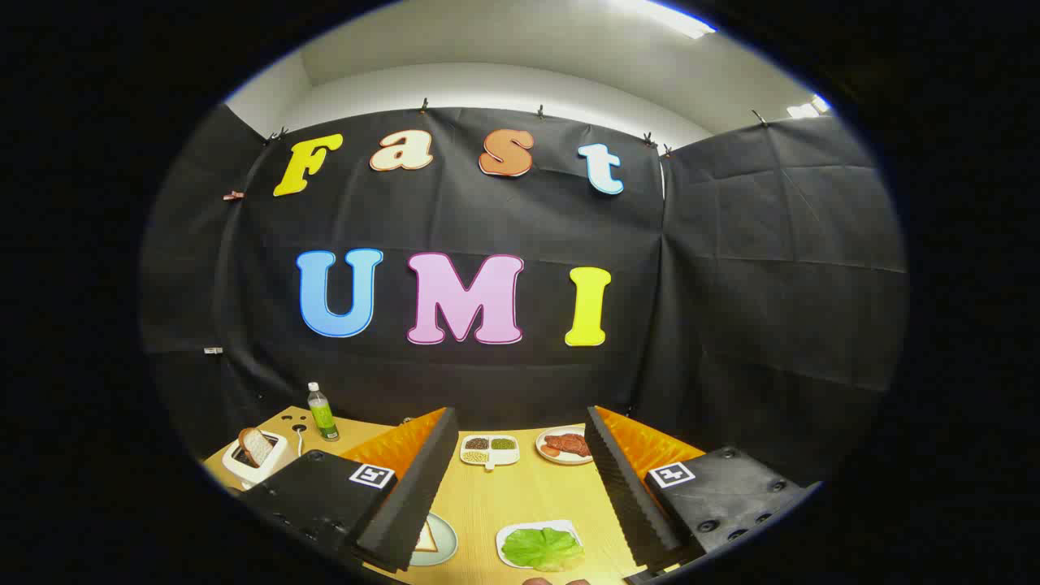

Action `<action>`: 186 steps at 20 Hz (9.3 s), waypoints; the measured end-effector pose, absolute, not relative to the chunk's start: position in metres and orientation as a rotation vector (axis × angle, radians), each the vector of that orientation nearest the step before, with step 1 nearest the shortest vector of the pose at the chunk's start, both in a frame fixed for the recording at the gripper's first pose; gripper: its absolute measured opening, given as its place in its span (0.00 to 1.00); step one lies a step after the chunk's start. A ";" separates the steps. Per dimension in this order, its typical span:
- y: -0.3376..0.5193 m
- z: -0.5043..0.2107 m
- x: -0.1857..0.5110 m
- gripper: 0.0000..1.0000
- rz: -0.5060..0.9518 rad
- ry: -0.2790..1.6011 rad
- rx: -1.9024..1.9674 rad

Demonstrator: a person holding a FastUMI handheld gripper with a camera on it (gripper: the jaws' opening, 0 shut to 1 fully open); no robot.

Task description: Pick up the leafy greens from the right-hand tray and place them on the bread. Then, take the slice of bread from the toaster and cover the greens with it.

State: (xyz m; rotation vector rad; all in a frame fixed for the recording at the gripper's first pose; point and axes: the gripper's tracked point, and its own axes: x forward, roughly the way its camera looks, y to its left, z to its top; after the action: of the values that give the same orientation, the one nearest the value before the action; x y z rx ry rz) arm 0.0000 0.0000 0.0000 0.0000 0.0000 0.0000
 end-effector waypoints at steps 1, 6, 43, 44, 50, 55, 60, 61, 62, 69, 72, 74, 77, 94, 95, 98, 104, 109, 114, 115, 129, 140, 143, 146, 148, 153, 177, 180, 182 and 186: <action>0.000 -0.001 0.001 0.97 -0.001 0.002 -0.003; -0.001 -0.003 0.006 0.97 0.015 0.015 -0.001; -0.024 -0.303 0.060 0.98 0.291 0.705 -0.071; -0.027 -0.317 0.060 0.98 0.292 0.746 -0.072; -0.050 -0.381 0.053 0.98 0.271 0.906 -0.085; -0.057 -0.397 0.047 0.92 0.291 0.949 -0.101; -0.057 -0.401 0.043 0.82 0.308 0.959 -0.127; -0.056 -0.404 0.043 0.82 0.310 0.961 -0.133; -0.054 -0.404 0.044 0.82 0.324 0.958 -0.132; -0.059 -0.404 0.048 0.25 0.337 0.963 -0.137; -0.058 -0.403 0.048 0.11 0.358 0.969 -0.124; -0.059 -0.403 0.049 0.07 0.348 0.988 -0.098; -0.060 -0.396 0.048 0.07 0.310 1.002 -0.058; 0.062 -0.268 0.043 0.07 0.372 0.792 -0.148; 0.073 -0.265 0.041 0.07 0.384 0.785 -0.150; 0.108 -0.263 0.038 0.07 0.422 0.790 -0.145; 0.177 -0.276 0.027 0.06 0.521 0.828 -0.175; 0.215 -0.301 0.018 0.06 0.560 0.904 -0.181; 0.224 -0.315 0.020 0.07 0.553 0.943 -0.184; 0.224 -0.317 0.019 0.06 0.551 0.948 -0.189; 0.218 -0.322 0.019 0.47 0.508 0.979 -0.186; 0.230 -0.295 0.013 0.99 0.554 0.887 -0.199; 0.246 -0.275 0.010 1.00 0.599 0.840 -0.224; 0.280 -0.245 0.007 0.99 0.660 0.778 -0.197; 0.304 -0.225 0.004 0.99 0.704 0.739 -0.194; 0.356 -0.194 -0.004 1.00 0.803 0.668 -0.219; 0.493 -0.232 0.018 0.93 0.775 0.691 -0.275; 0.497 -0.233 0.018 0.73 0.762 0.694 -0.272; 0.494 -0.232 0.021 0.50 0.738 0.692 -0.281; 0.490 -0.233 0.021 0.22 0.720 0.708 -0.273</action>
State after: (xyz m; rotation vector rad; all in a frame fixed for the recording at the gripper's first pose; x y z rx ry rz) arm 0.0206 0.4902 -0.2335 -0.2732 0.7083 0.7201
